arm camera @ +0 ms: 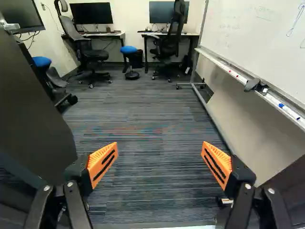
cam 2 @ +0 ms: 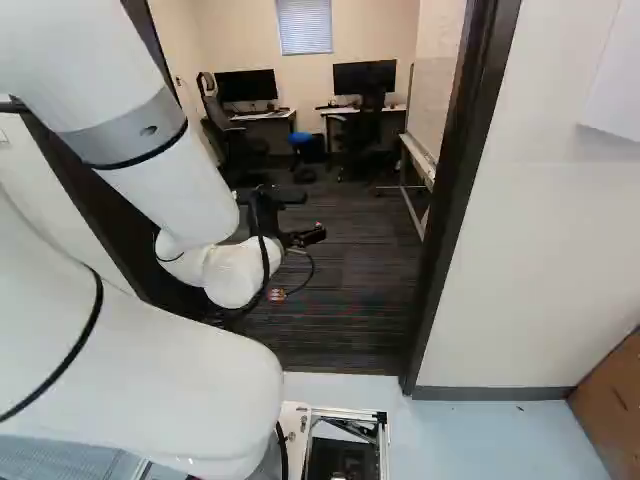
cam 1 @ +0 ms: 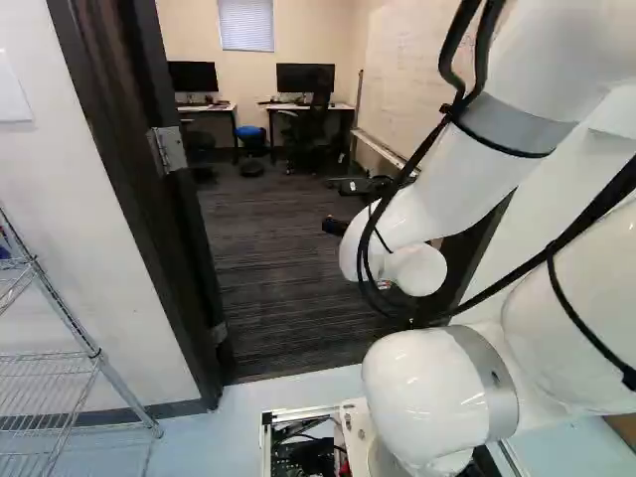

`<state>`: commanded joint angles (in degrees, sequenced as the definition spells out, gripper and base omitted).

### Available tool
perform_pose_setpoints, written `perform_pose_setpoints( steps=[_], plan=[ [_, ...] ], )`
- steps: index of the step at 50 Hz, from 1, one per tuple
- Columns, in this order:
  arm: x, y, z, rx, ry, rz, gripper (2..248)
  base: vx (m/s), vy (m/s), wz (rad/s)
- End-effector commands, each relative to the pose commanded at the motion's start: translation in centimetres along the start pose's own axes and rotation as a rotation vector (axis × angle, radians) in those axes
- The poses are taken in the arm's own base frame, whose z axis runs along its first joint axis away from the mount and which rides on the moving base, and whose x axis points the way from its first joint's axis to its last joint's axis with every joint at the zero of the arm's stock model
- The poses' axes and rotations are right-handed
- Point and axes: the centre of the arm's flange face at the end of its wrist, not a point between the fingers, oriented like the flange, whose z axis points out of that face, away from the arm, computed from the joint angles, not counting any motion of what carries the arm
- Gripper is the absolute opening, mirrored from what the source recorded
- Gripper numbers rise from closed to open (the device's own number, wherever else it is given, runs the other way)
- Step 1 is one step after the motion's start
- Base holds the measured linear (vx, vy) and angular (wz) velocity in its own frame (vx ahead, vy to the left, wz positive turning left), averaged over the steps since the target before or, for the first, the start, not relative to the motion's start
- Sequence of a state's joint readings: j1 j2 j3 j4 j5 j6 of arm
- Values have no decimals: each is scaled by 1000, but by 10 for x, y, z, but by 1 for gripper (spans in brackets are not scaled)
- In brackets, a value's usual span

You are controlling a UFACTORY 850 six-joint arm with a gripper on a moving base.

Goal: Open the door and move inside

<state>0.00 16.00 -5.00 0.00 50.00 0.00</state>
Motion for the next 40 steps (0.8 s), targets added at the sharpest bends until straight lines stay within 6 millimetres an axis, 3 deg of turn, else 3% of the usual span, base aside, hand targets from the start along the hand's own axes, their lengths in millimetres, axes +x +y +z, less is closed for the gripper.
perform_pose_setpoints(
  steps=[40],
  plan=[
    [0, 0, 0, 0, 0, 0, 247, 1, 2, 7]
  ],
)
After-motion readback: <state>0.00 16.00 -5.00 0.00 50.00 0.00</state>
